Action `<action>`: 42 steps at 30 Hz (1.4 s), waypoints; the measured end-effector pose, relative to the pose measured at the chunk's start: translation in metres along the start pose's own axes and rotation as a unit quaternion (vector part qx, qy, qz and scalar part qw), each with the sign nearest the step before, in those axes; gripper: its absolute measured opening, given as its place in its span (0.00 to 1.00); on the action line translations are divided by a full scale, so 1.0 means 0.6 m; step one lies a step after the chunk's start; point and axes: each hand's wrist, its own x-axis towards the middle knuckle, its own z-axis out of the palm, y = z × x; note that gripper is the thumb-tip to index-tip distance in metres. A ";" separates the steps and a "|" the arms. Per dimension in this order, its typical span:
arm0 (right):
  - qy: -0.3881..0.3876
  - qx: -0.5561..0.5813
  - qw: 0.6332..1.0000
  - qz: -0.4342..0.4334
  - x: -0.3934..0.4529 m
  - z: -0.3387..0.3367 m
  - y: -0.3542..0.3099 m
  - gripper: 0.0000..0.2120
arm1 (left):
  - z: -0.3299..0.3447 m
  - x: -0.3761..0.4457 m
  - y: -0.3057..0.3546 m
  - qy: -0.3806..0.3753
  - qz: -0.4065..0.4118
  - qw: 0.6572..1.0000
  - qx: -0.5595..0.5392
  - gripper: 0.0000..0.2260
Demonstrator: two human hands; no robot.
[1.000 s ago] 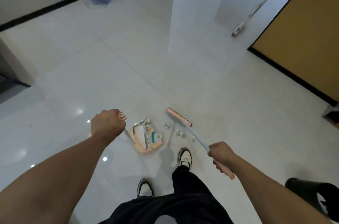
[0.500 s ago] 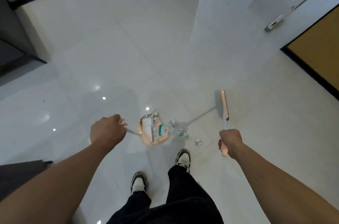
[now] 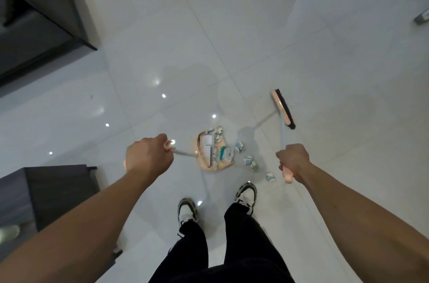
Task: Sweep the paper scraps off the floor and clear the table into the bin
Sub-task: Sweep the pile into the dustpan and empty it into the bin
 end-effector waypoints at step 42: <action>0.046 0.243 0.954 0.172 -0.341 0.166 0.266 0.12 | 0.015 -0.019 -0.113 0.038 0.115 0.992 -0.048 0.06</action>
